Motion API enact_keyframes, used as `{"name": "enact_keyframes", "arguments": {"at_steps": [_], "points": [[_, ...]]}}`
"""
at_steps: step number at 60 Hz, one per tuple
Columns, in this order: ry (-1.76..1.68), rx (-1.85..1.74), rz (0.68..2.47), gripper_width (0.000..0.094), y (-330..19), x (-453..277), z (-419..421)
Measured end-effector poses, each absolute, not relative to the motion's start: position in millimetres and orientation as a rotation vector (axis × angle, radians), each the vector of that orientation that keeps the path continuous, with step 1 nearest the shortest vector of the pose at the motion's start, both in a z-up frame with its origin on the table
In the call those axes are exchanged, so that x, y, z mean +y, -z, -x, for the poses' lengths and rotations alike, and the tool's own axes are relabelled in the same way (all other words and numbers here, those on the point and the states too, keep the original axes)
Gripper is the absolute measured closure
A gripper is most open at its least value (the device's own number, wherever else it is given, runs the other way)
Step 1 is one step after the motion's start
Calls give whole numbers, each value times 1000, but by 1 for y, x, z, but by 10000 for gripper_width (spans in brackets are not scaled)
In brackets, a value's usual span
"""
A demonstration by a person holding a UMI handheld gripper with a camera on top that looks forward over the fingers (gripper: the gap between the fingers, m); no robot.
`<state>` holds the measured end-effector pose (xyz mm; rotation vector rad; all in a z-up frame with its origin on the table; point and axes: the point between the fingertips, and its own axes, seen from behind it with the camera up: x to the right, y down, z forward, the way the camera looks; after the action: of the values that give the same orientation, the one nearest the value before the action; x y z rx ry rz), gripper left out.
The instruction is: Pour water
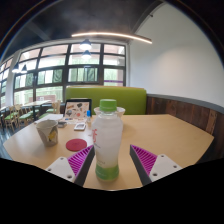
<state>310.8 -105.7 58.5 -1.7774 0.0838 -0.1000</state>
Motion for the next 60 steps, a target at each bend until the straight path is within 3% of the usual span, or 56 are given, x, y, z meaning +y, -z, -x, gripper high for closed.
{"name": "enact_keyframes", "arguments": {"at_steps": [6,9,20,21,33,42,49,60], "points": [[105,57,1763,168,-62,-78,-306],[126,42,1773,525,-58,-70,-304],[157,64,1722,609,-62,-59,-305],[155,64,1720,648,-63,-59,-305],[223,43,1751,649,-62,-52,-297],[492,-190,1720,651,-113,-30,-270],[884,-537,1611,651,-152,-3,-229],[1514,-1132,1263,651,-164,28,-176]]}}
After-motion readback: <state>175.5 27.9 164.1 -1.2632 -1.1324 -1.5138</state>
